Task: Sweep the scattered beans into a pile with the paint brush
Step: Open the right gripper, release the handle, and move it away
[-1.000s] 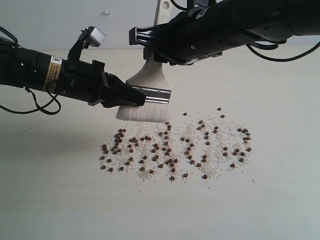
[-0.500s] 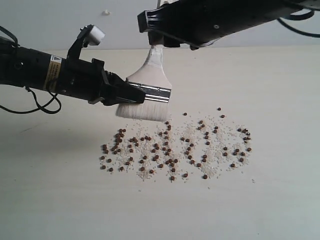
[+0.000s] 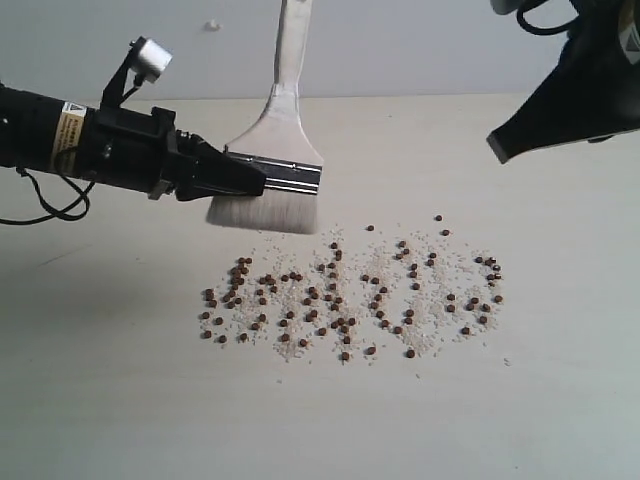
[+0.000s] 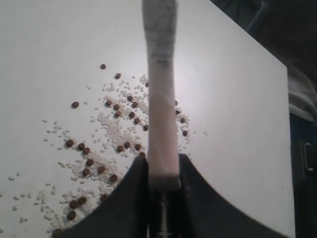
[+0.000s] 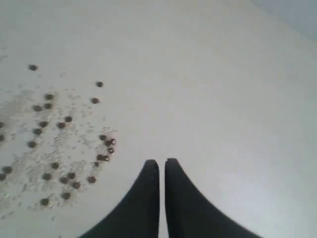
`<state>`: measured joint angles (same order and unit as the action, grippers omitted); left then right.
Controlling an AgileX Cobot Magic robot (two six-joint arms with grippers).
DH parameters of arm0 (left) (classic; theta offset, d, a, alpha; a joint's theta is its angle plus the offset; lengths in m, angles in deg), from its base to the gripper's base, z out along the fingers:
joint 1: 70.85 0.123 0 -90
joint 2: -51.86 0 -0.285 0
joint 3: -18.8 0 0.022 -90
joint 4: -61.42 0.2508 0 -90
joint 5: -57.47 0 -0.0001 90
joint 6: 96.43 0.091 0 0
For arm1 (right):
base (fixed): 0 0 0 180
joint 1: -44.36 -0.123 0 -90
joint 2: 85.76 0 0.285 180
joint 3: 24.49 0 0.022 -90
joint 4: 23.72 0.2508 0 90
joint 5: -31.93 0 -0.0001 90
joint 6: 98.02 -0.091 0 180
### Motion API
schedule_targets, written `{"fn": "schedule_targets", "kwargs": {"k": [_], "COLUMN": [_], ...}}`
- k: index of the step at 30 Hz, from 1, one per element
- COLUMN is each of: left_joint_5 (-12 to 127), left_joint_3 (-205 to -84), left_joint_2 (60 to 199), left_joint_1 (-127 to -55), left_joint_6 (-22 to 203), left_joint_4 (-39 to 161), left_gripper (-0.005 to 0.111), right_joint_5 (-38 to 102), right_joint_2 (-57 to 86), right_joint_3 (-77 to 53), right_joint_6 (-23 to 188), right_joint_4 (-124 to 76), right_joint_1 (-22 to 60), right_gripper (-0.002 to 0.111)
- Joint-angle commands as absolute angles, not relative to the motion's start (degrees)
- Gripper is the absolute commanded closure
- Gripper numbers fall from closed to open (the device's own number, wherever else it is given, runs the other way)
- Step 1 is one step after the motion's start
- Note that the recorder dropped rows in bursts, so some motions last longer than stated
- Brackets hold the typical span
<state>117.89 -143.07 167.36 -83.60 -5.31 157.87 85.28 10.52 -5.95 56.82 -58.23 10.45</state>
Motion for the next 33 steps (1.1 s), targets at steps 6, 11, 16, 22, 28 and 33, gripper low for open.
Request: {"fn": "schedule_targets", "kwargs": {"k": [6, 11, 16, 22, 28, 33], "left_joint_5": [127.4, 127.4, 127.4, 127.4, 127.4, 127.4], "left_joint_3": [-140.3, -136.5, -135.7, -135.7, -135.7, -135.7], "left_joint_2": [167.3, 167.3, 167.3, 167.3, 167.3, 167.3], "left_joint_1": [-80.2, -77.6, -77.3, -77.3, -77.2, -76.9], "left_joint_6": [0.7, 5.2, 8.0, 11.2, 10.9, 11.7], "left_joint_4": [159.7, 156.9, 156.5, 154.5, 154.7, 155.8], "left_gripper": [0.107, 0.107, 0.107, 0.107, 0.107, 0.107], "right_joint_5": [45.7, 15.3, -16.7, -22.5, -38.0, -38.0], "right_joint_2": [13.0, 10.2, 5.5, -2.5, -11.9, -17.5], "right_joint_3": [9.4, 14.1, 14.4, 10.9, 5.6, -3.2], "right_joint_6": [27.2, 16.2, 24.5, 28.9, 33.7, 22.9], "right_joint_4": [-75.0, -82.2, -79.9, -86.4, -95.2, -105.8], "right_joint_1": [13.8, 25.5, 33.2, 34.4, 35.9, 37.1], "right_gripper": [0.108, 0.108, 0.108, 0.108, 0.108, 0.108]}}
